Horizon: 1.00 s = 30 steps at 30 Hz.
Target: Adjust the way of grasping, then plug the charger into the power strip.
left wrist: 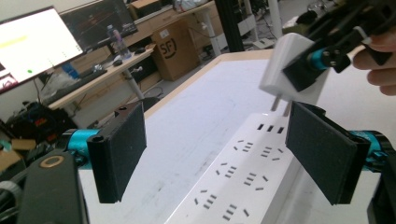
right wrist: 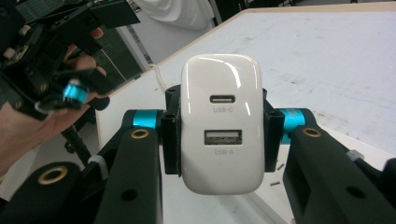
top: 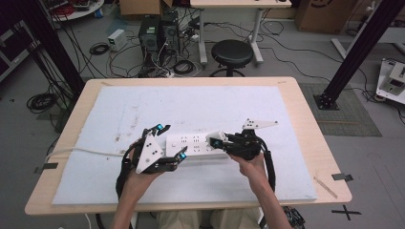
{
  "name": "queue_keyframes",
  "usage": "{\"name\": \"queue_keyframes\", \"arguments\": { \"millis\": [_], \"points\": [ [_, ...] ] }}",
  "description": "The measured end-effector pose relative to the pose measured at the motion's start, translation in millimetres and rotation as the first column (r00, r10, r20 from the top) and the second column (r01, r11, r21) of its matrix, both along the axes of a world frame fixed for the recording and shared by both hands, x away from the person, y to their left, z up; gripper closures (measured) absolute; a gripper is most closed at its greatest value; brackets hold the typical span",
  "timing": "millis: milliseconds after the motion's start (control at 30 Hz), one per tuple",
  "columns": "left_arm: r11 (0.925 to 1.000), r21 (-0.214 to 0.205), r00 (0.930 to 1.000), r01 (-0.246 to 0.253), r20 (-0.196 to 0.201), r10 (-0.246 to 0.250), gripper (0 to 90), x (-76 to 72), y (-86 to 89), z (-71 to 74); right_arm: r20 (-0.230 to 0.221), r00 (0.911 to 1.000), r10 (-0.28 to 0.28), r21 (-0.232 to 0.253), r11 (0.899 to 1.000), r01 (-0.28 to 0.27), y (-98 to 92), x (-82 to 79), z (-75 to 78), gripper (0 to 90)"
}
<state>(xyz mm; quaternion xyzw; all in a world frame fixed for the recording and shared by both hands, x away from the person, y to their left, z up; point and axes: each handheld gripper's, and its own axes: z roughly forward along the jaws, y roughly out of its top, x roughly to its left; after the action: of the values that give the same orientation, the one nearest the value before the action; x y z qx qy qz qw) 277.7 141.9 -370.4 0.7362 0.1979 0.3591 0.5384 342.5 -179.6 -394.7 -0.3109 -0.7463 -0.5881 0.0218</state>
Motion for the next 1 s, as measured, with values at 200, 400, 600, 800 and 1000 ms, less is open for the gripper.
{"name": "queue_keyframes", "arguments": {
  "millis": [200, 400, 600, 800, 1000],
  "points": [
    [0.9967, -0.051, 0.9957, -0.064, -0.07, 0.061, 20.4, 2.8, 16.8, -1.8, 0.015, 0.9998, -0.013, -0.031, 0.999, 0.013, -2.7, -1.5, 0.5, 62.9],
    [0.9848, -0.109, 0.9831, -0.135, -0.139, 0.12, 20.6, 3.1, 42.8, -8.1, 0.039, 0.9991, -0.019, -0.06, 0.998, 0.021, -12.4, -1.3, 2.5, 63.0],
    [0.9801, -0.111, 0.9756, -0.164, -0.165, 0.145, 20.7, 2.5, 54.8, -12.9, 0.044, 0.9989, -0.015, -0.084, 0.996, 0.019, -20.3, 5.0, 5.1, 63.0],
    [0.9751, -0.112, 0.9697, -0.192, -0.175, 0.171, 20.8, -0.5, 63.4, -17.8, 0.052, 0.9984, -0.021, -0.112, 0.993, 0.027, -22.8, 11.4, 8.0, 63.0],
    [0.9697, -0.12, 0.9651, -0.213, -0.181, 0.189, 21.1, -3.5, 71.0, -20.0, 0.047, 0.9989, -0.003, -0.119, 0.993, 0.009, -25.2, 22.7, 9.0, 63.0]
  ]
}}
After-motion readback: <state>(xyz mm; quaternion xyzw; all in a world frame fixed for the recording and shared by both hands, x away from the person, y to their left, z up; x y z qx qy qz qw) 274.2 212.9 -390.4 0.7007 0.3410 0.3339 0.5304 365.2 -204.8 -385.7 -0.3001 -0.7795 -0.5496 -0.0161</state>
